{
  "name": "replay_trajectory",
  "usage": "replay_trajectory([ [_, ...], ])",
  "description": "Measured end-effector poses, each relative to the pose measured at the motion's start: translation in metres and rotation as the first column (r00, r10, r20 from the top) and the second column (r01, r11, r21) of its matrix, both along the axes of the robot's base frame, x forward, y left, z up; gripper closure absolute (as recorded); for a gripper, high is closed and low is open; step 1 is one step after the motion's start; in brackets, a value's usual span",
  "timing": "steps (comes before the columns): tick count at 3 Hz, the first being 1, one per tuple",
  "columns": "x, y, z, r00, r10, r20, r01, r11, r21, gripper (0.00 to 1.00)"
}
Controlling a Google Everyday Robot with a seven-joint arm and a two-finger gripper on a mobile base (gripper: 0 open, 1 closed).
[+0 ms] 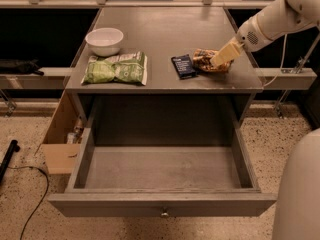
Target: Pick orange can from top drawer and place on counter
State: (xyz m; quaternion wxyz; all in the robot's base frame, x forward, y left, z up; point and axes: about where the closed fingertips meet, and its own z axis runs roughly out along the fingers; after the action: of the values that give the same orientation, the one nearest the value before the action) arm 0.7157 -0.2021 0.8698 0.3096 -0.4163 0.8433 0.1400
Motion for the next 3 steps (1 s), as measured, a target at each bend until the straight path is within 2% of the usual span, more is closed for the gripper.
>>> replay_trajectory([
  [1, 0.0, 0.0, 0.0, 1.0, 0.0, 0.0, 0.0, 1.0, 0.0, 1.0],
  [2, 0.0, 0.0001, -0.0001, 1.0, 0.0, 0.0, 0.0, 1.0, 0.0, 0.84],
  [3, 0.0, 0.0001, -0.0001, 1.0, 0.0, 0.0, 0.0, 1.0, 0.0, 0.63],
])
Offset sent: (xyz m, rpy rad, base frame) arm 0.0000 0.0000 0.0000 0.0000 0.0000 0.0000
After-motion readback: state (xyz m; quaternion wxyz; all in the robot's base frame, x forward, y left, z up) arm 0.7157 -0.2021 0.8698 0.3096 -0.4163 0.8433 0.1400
